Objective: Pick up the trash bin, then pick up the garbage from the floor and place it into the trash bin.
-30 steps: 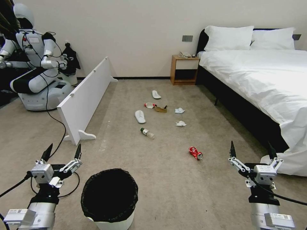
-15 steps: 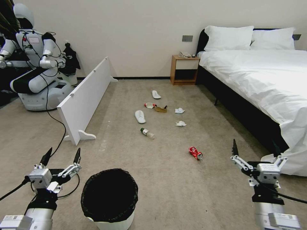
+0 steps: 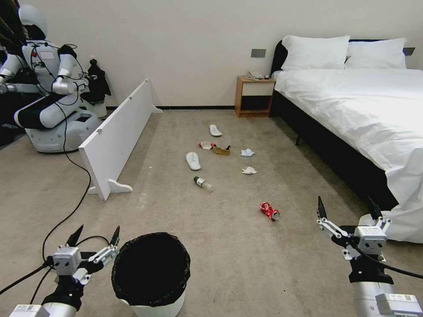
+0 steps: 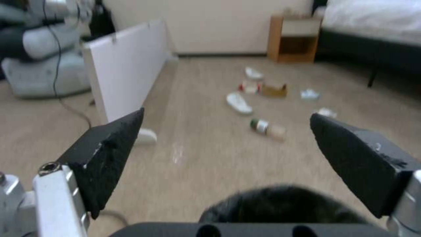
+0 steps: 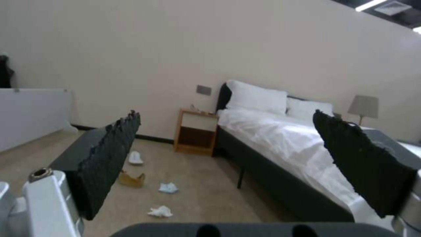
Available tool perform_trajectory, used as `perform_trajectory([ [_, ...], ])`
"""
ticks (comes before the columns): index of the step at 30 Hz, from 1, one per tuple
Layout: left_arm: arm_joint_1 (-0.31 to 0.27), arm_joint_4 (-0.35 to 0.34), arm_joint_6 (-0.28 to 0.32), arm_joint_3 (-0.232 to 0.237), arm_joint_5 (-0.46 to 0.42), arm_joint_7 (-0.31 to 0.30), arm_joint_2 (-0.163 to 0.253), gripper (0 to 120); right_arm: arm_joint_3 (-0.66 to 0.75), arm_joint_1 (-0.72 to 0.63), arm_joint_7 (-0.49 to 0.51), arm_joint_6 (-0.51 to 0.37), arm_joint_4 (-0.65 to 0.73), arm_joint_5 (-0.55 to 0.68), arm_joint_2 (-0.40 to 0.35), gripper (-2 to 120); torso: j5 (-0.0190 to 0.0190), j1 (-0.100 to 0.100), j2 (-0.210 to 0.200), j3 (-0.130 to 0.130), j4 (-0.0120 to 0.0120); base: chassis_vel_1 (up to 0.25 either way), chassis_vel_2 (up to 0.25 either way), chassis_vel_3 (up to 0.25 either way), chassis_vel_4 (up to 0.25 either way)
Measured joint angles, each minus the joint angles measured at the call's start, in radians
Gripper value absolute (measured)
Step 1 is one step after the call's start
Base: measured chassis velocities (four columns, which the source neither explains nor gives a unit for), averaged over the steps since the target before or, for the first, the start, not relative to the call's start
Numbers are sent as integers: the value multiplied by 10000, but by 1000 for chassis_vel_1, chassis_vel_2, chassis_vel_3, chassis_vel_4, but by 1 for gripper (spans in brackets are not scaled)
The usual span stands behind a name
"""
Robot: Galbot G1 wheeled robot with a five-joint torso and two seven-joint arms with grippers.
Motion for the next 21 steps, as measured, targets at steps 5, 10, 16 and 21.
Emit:
perform_trajectory([
  [5, 1, 173, 933, 217, -125, -495, 511, 100, 60, -167, -46, 176, -129, 27, 298, 100, 0, 0, 0, 0, -1, 0, 0, 0, 0],
  [10, -107, 533, 1160, 391, 752, -679, 866, 100, 225, -294, -257, 379, -211, 72, 538, 100, -3, 0, 0, 0, -2, 0, 0, 0, 0],
  [16, -789, 1291, 2181, 415, 496, -1016, 1085, 100, 436, -487, -428, 525, -335, 8, 685, 100, -3, -1, 0, 0, -3, 0, 0, 0, 0],
  [21, -1120, 1770, 2965, 346, 11, -1243, 1183, 100, 448, -637, -480, 525, -334, -23, 687, 100, 0, 0, 0, 1, 0, 0, 0, 0, 0],
])
